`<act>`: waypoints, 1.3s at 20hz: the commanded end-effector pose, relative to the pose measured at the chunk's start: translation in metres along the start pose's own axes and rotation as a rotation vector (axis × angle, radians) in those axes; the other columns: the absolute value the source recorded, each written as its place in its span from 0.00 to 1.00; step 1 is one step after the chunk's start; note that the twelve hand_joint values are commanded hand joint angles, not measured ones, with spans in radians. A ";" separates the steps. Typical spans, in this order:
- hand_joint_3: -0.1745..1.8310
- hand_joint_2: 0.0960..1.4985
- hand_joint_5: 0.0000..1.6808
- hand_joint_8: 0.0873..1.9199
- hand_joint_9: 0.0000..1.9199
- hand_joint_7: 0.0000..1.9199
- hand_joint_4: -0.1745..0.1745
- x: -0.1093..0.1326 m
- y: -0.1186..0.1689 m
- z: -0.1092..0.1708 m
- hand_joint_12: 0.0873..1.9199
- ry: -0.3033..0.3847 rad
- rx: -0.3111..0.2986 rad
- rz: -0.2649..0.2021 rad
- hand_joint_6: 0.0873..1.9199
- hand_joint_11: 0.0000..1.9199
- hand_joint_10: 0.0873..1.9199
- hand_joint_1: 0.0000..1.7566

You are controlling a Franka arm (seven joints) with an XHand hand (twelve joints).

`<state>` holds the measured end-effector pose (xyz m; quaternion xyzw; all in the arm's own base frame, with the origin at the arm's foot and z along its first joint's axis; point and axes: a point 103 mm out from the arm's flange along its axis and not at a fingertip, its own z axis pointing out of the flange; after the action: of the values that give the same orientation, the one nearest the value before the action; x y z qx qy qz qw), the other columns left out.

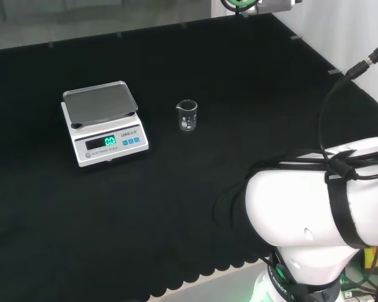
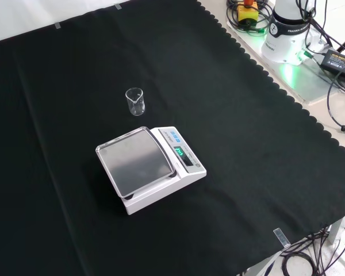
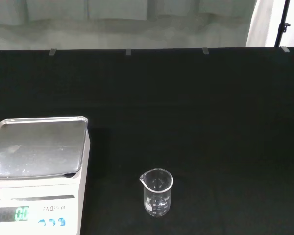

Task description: Pick up the beaker.

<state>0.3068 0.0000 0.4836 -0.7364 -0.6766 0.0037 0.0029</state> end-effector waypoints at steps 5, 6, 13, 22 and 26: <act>0.03 0.64 0.00 0.10 0.12 0.00 0.50 -0.003 0.001 0.000 0.77 -0.007 -0.012 -0.008 0.00 0.02 0.00 0.06; 0.03 0.64 0.00 0.10 0.12 0.00 0.50 -0.002 0.002 0.001 0.78 -0.014 -0.007 -0.008 0.00 0.02 0.00 0.06; 0.04 0.64 0.00 0.13 0.12 0.00 0.48 0.097 0.039 0.024 0.78 -0.046 0.006 -0.026 0.00 0.01 0.00 0.06; 0.06 0.62 0.07 0.17 0.00 0.00 0.41 0.057 0.068 0.058 0.78 0.137 0.016 -0.007 0.00 0.02 0.31 0.09; 0.06 0.62 0.10 0.17 0.00 0.00 0.38 0.024 0.082 0.073 0.79 0.215 -0.001 0.010 0.00 0.02 0.33 0.11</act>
<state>0.3642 0.0617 0.4307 -0.7269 -0.6858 0.0135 0.0337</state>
